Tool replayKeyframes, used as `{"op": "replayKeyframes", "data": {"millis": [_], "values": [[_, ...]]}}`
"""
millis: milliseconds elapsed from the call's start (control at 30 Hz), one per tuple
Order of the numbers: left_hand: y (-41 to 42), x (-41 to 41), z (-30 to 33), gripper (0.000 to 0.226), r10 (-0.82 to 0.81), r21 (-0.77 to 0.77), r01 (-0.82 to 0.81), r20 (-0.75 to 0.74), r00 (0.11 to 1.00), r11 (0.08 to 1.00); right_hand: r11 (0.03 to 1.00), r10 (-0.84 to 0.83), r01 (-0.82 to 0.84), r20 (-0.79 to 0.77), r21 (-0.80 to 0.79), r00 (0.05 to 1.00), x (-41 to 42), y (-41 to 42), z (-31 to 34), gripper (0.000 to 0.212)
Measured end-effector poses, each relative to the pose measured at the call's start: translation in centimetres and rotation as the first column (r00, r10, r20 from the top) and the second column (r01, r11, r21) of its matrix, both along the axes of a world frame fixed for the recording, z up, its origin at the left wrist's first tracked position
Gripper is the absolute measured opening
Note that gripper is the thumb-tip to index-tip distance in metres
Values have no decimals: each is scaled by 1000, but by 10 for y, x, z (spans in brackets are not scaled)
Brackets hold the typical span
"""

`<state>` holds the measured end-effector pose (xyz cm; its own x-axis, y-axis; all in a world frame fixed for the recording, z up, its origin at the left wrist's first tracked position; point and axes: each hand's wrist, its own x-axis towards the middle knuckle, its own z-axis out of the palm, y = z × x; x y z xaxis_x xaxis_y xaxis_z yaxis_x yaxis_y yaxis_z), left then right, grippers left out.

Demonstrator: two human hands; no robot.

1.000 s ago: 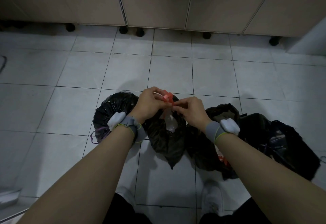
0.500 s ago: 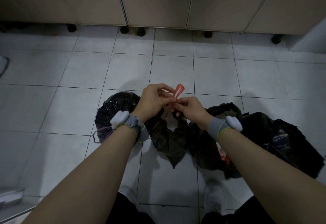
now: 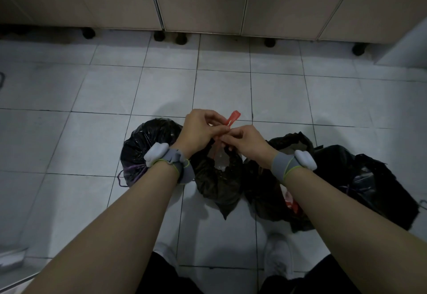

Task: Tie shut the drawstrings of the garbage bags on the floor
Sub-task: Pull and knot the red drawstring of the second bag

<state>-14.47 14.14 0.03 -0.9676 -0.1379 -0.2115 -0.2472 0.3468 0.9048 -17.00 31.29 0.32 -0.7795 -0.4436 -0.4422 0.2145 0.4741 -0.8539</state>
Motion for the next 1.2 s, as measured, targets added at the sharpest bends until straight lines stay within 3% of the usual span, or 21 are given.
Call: {"op": "replayKeyframes", "data": {"millis": [200,367,500,600,733,933,1067,1200], "values": [[-10,8,0,25,-49,-64,54,82,995,996,998,-20,20,2,59,1000,0,-1,0,33],[-21,12,4,14,-145,-163,160,102,984,974,997,-46,46,3,64,999,-1,0,-3,34],[-22,12,11,16,-269,-423,284,97,958,860,995,-68,66,18,70,998,-2,0,-5,32],[-20,9,15,13,-306,-513,301,78,949,804,996,-78,77,24,54,997,-2,-1,-5,27],[-17,6,13,11,-328,-542,319,82,941,778,993,-109,108,22,50,994,-4,-1,-6,23],[-11,3,4,15,-296,-506,251,-8,955,825,990,-129,128,17,55,991,-6,-1,-7,23],[-13,7,4,10,-337,-508,316,53,940,802,992,-122,121,34,31,992,-6,0,-9,24],[-16,8,9,14,-240,-607,249,98,966,754,993,-117,117,45,9,992,-6,0,-10,22]]}}
